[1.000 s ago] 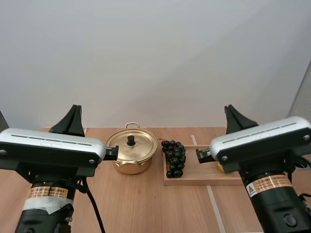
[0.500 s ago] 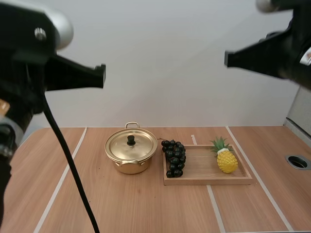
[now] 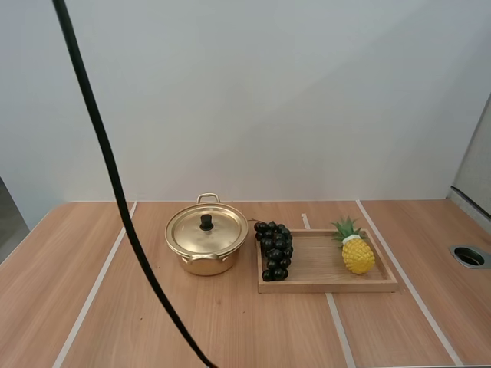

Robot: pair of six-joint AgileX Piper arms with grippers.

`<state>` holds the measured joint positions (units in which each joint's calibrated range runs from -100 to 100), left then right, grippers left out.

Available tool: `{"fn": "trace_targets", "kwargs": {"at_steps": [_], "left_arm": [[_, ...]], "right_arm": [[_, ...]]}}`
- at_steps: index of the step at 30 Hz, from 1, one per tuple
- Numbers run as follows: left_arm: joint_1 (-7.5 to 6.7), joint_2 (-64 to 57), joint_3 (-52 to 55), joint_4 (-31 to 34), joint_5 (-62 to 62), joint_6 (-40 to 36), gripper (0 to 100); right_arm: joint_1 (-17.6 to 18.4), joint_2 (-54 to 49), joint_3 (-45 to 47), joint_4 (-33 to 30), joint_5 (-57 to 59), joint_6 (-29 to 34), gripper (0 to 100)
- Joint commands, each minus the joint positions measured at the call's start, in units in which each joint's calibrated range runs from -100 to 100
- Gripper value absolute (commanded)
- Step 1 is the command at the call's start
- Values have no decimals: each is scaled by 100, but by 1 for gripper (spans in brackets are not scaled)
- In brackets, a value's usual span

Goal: Open the pot, put the grape inside, and close it

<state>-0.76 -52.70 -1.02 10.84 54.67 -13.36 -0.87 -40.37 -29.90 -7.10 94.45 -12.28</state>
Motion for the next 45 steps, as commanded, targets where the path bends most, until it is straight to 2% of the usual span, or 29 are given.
{"fn": "trace_targets", "kwargs": {"at_steps": [1,5,11,13,14,15,16,17,18,19,21,33,39,45], "left_arm": [[2,629,-976,142,1894,-199,0],[2,1175,-1825,142,3040,-166,0],[2,1331,-2053,-305,3476,-166,0],[2,1331,-2053,-451,3678,-166,7],[2,1331,-2053,-463,3741,-166,16],[2,1331,-2053,-463,3810,-154,29],[2,1331,-2053,-463,3854,-57,46],[2,1331,-2053,-479,3892,85,62],[2,1331,-2053,-537,3941,320,86],[2,1331,-2053,-658,4026,582,100],[2,1345,-2053,-779,4196,820,100],[2,1724,-1688,-1084,4533,866,100],[2,1876,-1114,-1189,4533,1081,100],[2,1886,-212,-1755,4533,1449,100]], "right_arm": [[10,751,-1024,247,555,-164,0],[10,1144,-1298,431,555,-263,0],[10,1192,-1298,899,555,-263,0],[10,1192,-1298,893,555,-263,0],[10,1192,-1298,850,555,-263,3],[10,1192,-1298,790,555,-263,17],[10,1192,-1298,764,555,-263,36],[10,1192,-1298,764,555,-263,59],[10,1192,-1298,774,555,-263,78],[10,1192,-1298,816,555,-263,100],[10,1192,-1298,893,555,-263,100],[10,1192,-1298,938,555,-263,100],[10,1192,-1298,938,555,-263,100],[10,1192,-1298,938,555,-263,100]]}}
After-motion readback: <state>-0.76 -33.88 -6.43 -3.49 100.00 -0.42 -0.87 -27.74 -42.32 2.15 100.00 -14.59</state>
